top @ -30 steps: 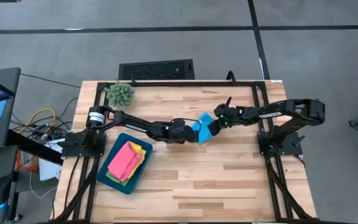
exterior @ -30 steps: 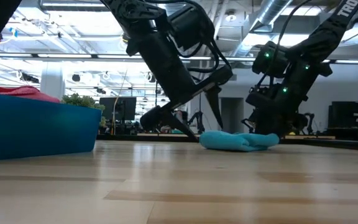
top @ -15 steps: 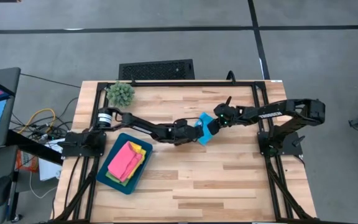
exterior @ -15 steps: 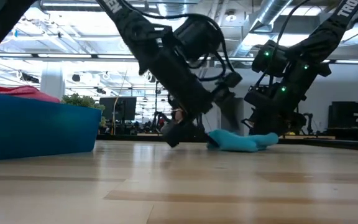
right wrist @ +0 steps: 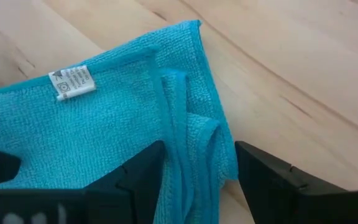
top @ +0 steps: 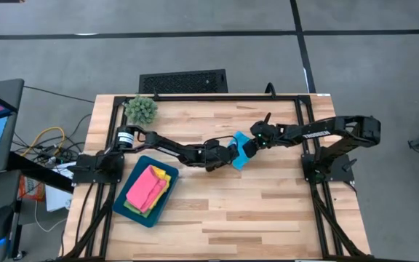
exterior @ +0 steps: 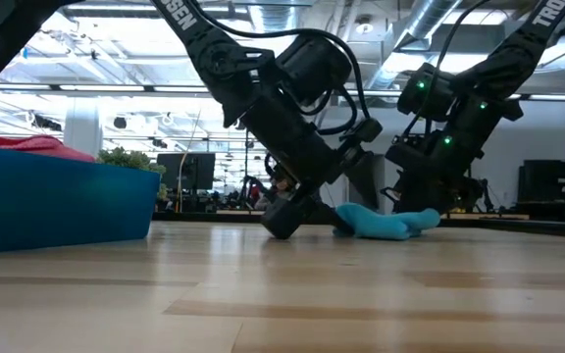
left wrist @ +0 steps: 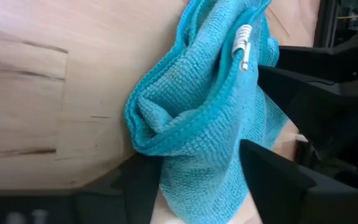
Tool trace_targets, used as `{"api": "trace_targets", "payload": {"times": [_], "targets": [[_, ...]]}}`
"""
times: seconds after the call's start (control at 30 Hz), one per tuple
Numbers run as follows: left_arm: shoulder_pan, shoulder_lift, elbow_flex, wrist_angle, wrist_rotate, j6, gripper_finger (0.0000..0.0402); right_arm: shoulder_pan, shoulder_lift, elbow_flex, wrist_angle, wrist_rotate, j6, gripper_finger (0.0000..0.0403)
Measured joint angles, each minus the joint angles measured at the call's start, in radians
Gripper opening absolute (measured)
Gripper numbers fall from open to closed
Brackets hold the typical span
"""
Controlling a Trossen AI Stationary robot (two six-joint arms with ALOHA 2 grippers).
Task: Fold microfiber towels
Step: Put the blue microfiber towel into the blue bin
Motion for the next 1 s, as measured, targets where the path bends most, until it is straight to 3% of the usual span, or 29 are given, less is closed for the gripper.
{"api": "trace_targets", "payload": {"times": [0.3, 0.6, 0.7, 1.0], "targets": [[0.003, 0.001, -0.001, 0.004, 0.007, 0.075, 0.0020, -0.002, -0.018, 0.000, 0.007, -0.027, -0.001, 0.0221], [0.004, -0.043, -0.008, 0.020, 0.120, 0.195, 0.0005, -0.092, -0.265, 0.001, -0.130, -0.054, -0.010, 0.0201], [0.017, -0.090, -0.011, -0.036, 0.117, 0.247, 0.0003, -0.119, -0.377, 0.001, -0.209, -0.055, -0.010, 0.0188], [0.015, -0.337, -0.007, -0.349, 0.307, 0.338, 0.0003, -0.132, -0.550, 0.001, -0.273, -0.056, -0.001, 0.0159]]}}
